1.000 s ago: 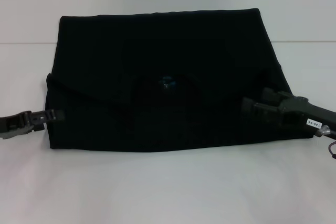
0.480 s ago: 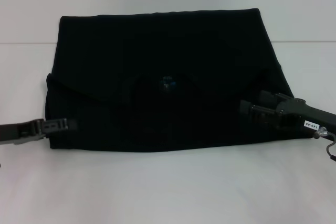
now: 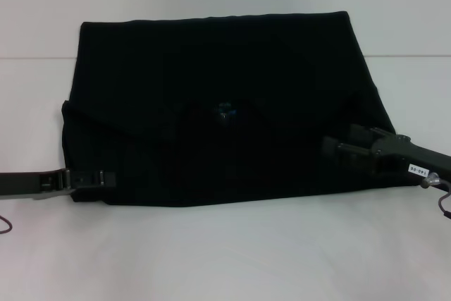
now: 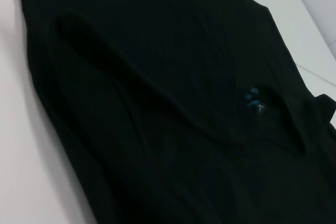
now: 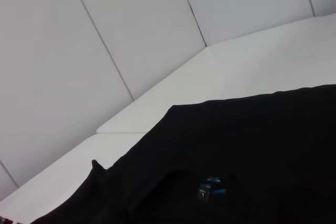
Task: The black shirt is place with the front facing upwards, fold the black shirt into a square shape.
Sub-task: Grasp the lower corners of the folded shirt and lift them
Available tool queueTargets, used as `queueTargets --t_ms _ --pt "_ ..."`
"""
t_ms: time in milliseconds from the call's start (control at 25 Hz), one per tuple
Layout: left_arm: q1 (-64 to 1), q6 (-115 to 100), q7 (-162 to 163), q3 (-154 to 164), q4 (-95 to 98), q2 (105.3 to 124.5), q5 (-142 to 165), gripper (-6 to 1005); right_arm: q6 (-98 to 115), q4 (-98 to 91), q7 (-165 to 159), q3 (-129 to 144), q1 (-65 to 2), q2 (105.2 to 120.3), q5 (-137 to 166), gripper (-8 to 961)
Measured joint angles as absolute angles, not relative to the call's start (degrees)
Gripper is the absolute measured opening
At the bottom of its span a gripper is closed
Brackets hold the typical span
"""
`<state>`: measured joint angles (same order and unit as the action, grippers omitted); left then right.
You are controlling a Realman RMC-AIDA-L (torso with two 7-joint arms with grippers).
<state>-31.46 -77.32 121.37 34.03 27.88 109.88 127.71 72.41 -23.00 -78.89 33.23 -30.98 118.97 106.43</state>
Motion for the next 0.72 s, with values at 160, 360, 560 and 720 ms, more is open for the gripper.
queueTargets --t_ms 160,360,560,720 --pt "-31.6 -77.5 121.4 34.4 28.0 109.80 127.7 717 72.3 -23.6 -82.7 33.2 -30.9 117.87 107.0 928" --pt "-31.6 -78.3 121.4 34.0 28.2 109.56 127.7 483 71.7 -29.0 -103.7 33.3 -33.2 113.59 118.0 925" --pt "-31.5 -78.8 121.4 34.0 28.3 109.51 127.7 282 72.8 -31.0 -129.3 33.9 -39.1 107.12 134.3 922" --pt "-31.6 -78.8 121.5 34.3 28.3 109.51 127.7 160 73.3 -31.6 -138.0 34.2 -42.5 104.88 141.8 920"
